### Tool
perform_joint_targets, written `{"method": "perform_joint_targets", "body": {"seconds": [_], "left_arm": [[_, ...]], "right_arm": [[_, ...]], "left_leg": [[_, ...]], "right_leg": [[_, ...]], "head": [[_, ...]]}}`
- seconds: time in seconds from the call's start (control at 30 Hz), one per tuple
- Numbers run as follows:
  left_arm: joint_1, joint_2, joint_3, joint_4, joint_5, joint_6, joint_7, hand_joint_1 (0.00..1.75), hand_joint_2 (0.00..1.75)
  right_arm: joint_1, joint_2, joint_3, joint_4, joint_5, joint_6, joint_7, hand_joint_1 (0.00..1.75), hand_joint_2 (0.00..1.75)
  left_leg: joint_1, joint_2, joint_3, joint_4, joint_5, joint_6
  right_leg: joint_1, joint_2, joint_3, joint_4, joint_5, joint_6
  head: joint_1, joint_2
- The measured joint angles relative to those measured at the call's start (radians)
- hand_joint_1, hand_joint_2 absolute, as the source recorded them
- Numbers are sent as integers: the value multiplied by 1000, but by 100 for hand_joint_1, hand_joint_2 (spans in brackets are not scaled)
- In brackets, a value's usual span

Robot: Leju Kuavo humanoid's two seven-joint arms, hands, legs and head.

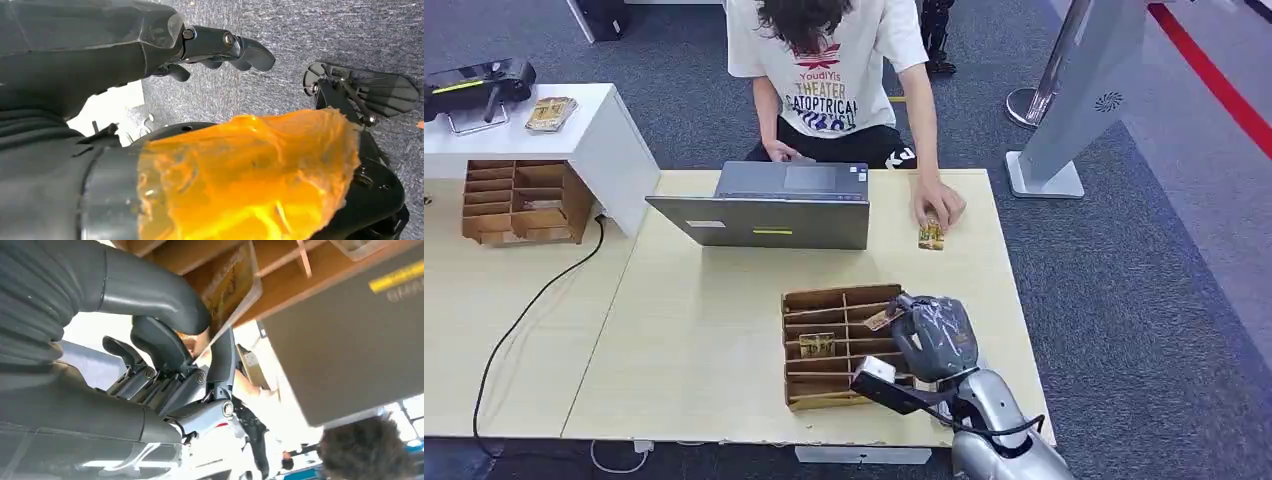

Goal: Pass the card to the sensor for recognition and then transmit it.

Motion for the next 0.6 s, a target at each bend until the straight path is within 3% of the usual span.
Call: {"method": "perform_joint_targets", "body": {"seconds": [0.2, 0.6], "left_arm": [[1, 0, 0, 0, 9, 0, -2, 0, 0], [1, 1, 3, 0, 16, -1, -5, 0, 0]], "right_arm": [[39, 0, -63, -93, -131, 12, -49, 175, 175], [95, 0, -141, -222, -254, 44, -94, 175, 175]], "left_leg": [[0, 0, 0, 0, 0, 0], [0, 0, 0, 0, 0, 0]], "right_leg": [[0, 0, 0, 0, 0, 0], [0, 0, 0, 0, 0, 0]], "head": [[0, 0], [0, 0]]}}
